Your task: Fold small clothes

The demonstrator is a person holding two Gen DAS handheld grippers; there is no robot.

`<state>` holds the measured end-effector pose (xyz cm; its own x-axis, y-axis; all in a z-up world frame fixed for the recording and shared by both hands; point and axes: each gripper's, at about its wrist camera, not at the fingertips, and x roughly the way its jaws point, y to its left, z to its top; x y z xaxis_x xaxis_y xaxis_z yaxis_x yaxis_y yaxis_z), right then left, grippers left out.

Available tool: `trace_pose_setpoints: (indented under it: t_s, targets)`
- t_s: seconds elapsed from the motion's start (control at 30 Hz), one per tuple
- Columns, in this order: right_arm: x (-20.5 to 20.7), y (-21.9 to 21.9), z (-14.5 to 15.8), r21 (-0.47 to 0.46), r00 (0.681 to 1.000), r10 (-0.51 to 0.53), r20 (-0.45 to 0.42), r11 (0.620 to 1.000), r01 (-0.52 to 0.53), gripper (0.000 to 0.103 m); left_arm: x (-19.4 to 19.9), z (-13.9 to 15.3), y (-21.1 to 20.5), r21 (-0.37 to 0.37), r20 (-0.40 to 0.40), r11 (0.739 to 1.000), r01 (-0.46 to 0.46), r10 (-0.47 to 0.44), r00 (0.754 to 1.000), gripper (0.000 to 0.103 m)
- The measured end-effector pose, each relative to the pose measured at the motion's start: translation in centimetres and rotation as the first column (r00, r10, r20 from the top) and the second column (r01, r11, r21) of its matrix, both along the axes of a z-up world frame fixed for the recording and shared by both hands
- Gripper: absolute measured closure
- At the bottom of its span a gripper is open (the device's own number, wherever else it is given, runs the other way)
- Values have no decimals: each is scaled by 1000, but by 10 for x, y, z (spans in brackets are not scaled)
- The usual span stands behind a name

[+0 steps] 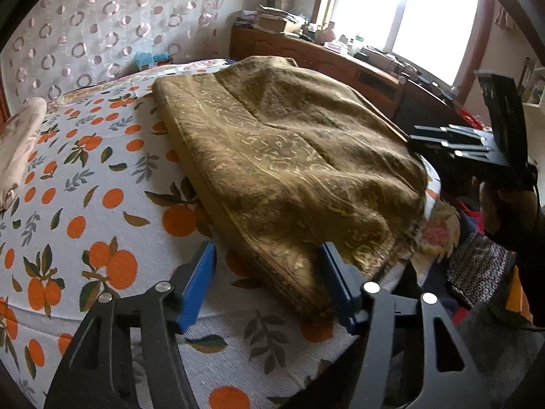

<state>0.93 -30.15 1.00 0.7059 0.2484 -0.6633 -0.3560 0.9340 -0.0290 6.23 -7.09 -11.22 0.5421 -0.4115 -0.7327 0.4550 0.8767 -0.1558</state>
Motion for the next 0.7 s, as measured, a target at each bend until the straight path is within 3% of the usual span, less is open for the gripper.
trace_pose_setpoints:
  t_s: [0.07, 0.13, 0.17, 0.27, 0.47, 0.7]
  targets:
    - [-3, 5, 3, 11, 1000, 16, 8, 1000, -16, 55, -3, 1, 0, -2, -3, 1000, 14, -14, 1000, 47]
    - [-6, 10, 5, 6, 999, 32, 21, 999, -32, 51, -5, 1, 1, -27, -19, 999, 31, -32, 999, 61]
    - [-8, 13, 5, 5, 999, 43, 22, 999, -43, 50, -5, 1, 0, -47, -42, 998, 49, -51, 998, 75]
    - [-15, 24, 6, 3, 996, 90, 15, 996, -91, 50, -7, 9, -5, -45, -33, 997, 68, -70, 997, 93]
    - [-26, 38, 10, 20, 986, 165, 12, 986, -165, 49, -6, 61, -9, -122, 78, 987, 103, -94, 993, 96]
    - [-49, 42, 21, 45, 974, 222, 43, 974, -223, 48, 17, 106, -28, -110, 175, 986, 126, -106, 979, 96]
